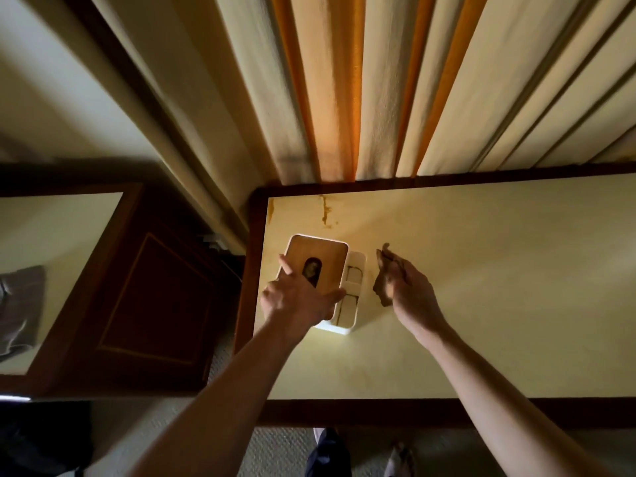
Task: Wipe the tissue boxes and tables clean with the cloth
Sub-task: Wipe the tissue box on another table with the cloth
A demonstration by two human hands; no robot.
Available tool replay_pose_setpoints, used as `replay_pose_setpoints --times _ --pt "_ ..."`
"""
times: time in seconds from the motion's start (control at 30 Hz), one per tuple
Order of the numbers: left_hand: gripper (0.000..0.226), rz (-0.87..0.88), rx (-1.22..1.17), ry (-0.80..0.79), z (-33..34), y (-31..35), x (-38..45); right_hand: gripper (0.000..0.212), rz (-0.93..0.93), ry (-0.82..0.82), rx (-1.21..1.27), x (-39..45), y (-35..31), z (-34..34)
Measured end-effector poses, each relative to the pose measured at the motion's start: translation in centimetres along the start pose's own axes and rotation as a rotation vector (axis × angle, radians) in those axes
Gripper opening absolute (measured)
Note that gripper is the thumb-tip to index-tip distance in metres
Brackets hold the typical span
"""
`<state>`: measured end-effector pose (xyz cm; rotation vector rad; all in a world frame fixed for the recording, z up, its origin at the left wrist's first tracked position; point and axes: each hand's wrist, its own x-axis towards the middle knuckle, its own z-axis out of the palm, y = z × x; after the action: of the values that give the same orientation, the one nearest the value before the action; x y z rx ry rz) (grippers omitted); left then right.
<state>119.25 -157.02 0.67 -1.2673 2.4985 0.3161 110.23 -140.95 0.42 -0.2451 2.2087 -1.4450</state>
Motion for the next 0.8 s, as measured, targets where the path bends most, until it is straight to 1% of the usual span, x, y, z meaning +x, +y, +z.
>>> replay_pose_setpoints --times 0.2,0.37,0.47,0.53,0.57,0.63,0.67,0.73,0.8 --pt "0.135 -0.045 0.032 0.003 0.6 1.7 -0.7 0.035 -0.058 0.023 -0.11 0.2 -0.6 0.3" --pt "0.136 -0.037 0.091 0.001 0.3 1.7 -0.5 0.034 -0.071 0.008 -0.13 0.7 -0.6 1.1" --pt "0.135 0.022 0.112 -0.044 -0.2 0.8 0.2 0.029 -0.122 -0.012 -0.171 0.7 -1.0 1.6" --pt "0.133 0.122 0.098 -0.082 -1.1 -0.8 1.9 0.03 -0.178 -0.001 -0.188 0.8 -1.4 1.8" --pt "0.135 0.208 0.074 -0.113 -1.7 -1.8 2.9 0.033 -0.204 0.003 -0.196 1.0 -1.6 1.9" --pt "0.142 0.411 0.067 -0.232 -3.3 -3.6 4.6 0.036 -0.249 0.0 -0.248 1.7 -1.9 2.3" --pt "0.147 0.507 0.118 -0.286 -4.1 -4.3 5.3 0.035 -0.272 -0.007 -0.283 2.0 -2.1 2.6" --pt "0.155 0.655 0.255 -0.326 -5.2 -4.8 6.4 0.035 -0.329 -0.054 -0.356 2.3 -2.8 3.4" --pt "0.162 0.725 0.34 -0.332 -5.5 -4.6 7.5 0.037 -0.377 -0.147 -0.439 2.8 -2.9 4.2"
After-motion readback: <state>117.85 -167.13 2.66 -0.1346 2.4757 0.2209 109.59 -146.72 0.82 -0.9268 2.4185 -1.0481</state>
